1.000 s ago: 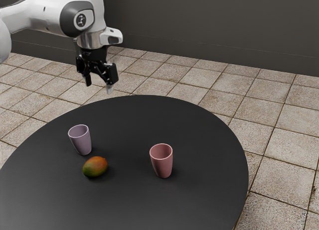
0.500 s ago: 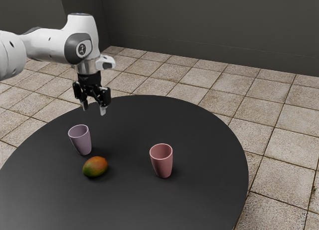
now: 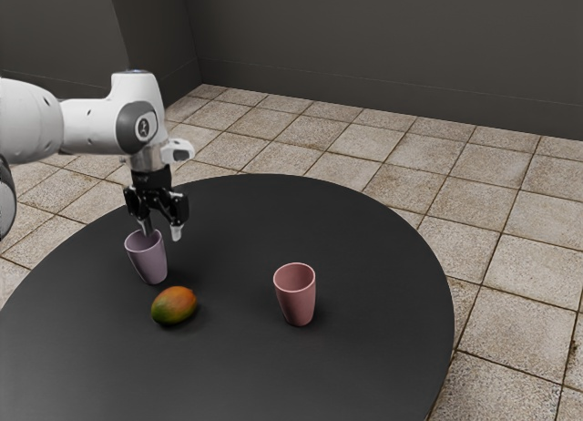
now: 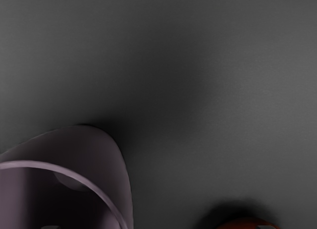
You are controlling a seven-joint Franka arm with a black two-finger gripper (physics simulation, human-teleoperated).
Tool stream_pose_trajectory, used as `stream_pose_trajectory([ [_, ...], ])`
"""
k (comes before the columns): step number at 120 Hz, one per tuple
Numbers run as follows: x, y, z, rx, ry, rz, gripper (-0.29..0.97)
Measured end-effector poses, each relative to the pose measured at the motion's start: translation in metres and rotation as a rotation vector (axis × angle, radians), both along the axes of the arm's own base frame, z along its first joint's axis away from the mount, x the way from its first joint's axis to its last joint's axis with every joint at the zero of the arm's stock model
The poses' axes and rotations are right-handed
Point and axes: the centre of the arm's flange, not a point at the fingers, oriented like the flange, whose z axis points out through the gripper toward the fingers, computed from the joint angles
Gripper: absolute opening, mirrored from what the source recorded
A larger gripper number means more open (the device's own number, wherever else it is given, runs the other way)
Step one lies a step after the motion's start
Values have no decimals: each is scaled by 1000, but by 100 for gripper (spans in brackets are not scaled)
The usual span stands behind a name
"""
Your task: Place the left cup onto the right cup
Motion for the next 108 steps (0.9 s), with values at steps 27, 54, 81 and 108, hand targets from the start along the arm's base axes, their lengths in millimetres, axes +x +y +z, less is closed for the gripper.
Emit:
stream_pose_trajectory([
  [27,5,16,-22,-12,-15,-10,48],
  [54,7,21,-29,-20,-34,-39,41],
  [81,7,25,-31,-37,-46,-49,15],
  [108,8,26,-30,-42,-55,-66,-4],
])
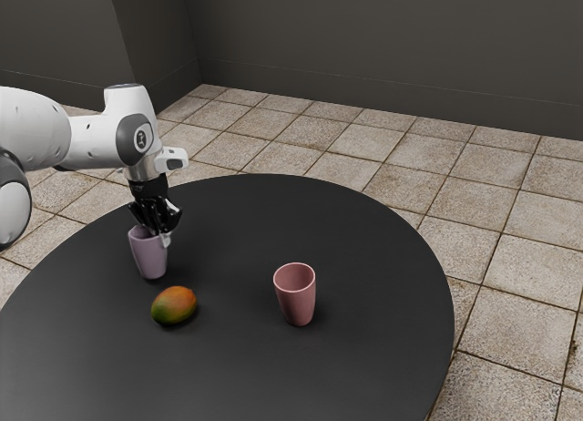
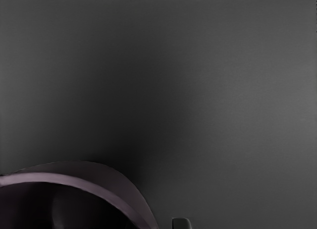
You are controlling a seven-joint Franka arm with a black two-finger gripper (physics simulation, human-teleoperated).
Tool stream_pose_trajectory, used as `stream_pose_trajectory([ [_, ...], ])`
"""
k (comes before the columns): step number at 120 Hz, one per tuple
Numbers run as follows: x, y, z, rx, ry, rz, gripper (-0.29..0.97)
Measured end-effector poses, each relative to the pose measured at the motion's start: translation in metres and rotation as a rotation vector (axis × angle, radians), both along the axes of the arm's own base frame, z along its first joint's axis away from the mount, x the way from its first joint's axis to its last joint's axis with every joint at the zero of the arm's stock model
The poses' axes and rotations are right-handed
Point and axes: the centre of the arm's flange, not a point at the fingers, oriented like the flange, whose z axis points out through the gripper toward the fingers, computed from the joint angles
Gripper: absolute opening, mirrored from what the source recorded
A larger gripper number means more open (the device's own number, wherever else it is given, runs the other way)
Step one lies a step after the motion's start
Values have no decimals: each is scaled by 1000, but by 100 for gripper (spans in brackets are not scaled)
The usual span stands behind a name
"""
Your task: Place the left cup onto the right cup
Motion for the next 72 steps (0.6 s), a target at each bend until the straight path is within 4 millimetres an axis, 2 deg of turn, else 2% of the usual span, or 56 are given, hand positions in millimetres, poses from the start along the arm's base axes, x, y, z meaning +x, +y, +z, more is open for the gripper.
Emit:
stream_pose_trajectory([
  [17,1,-4,4,-2,-9,-15,-8],
  [36,4,-18,15,-4,-26,-46,-9],
  [48,9,-44,37,-8,-57,-92,-10],
  [60,13,-81,59,-12,-90,-153,-10],
  [72,15,-111,67,-14,-101,-202,-10],
])
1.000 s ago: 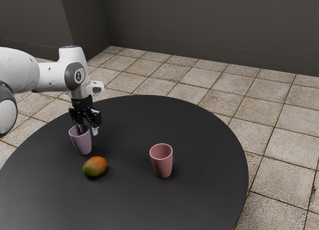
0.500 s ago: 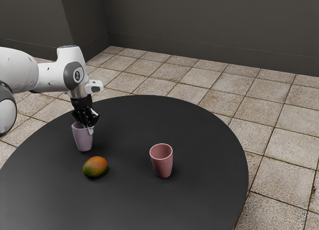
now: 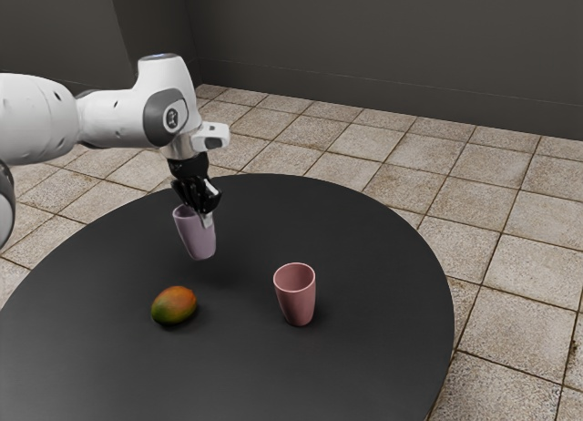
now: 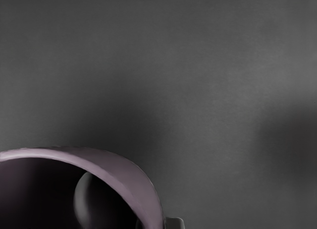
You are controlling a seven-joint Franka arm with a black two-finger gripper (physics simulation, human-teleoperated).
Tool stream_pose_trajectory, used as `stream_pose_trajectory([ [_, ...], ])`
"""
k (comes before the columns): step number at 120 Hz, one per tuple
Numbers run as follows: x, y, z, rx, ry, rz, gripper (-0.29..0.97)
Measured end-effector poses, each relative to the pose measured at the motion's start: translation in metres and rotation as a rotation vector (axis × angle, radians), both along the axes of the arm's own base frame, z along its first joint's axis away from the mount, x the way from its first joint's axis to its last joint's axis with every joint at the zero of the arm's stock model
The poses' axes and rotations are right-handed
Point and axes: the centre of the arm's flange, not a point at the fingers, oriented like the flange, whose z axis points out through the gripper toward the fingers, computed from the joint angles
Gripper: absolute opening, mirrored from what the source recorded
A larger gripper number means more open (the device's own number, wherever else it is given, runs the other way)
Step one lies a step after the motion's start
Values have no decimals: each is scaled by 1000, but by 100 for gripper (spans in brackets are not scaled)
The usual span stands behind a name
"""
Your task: Place the left cup onto the right cup
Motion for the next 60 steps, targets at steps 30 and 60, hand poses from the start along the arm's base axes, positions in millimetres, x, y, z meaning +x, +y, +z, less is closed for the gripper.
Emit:
stream_pose_trajectory([
  [30,6,-62,26,13,-20,-103,-10],
  [60,-8,-123,61,57,-23,-198,-11],
])
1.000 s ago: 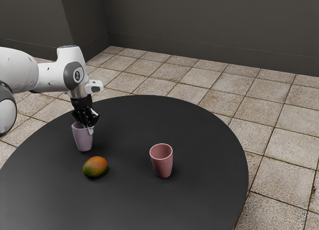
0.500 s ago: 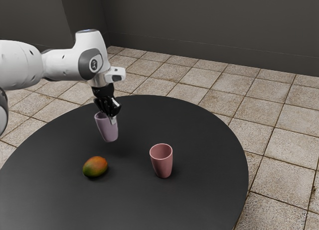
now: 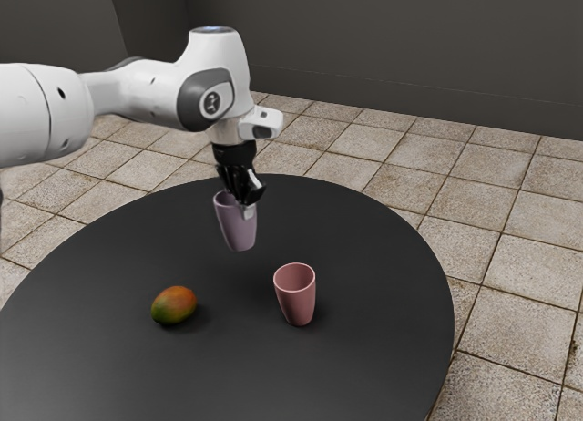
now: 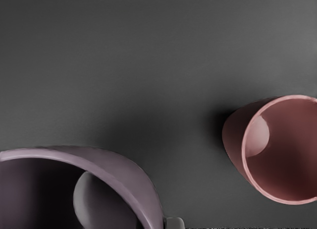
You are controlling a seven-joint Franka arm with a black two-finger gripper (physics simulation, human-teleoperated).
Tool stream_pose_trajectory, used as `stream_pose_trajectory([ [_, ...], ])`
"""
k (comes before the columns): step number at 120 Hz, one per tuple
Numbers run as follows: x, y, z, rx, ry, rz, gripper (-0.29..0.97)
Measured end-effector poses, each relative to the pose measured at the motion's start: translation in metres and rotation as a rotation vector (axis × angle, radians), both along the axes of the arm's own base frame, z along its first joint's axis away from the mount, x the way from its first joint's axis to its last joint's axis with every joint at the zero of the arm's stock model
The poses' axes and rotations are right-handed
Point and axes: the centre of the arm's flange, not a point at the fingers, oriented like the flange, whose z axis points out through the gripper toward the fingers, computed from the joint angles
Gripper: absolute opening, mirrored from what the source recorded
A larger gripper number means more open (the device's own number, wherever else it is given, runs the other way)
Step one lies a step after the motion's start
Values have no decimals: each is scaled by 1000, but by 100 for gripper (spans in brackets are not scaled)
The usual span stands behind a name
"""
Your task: Place the left cup onto the right cup
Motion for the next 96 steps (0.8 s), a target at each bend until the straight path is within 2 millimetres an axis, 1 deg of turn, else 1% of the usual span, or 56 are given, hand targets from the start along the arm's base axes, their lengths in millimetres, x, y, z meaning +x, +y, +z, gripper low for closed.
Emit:
stream_pose_trajectory([
  [13,-9,-27,11,33,2,-36,-11],
  [26,-17,-52,16,67,4,-70,-11],
  [62,-31,-116,32,117,-30,-128,-11],
  [78,-36,-134,31,134,-35,-134,-11],
  [96,-41,-149,28,148,-42,-130,-11],
])
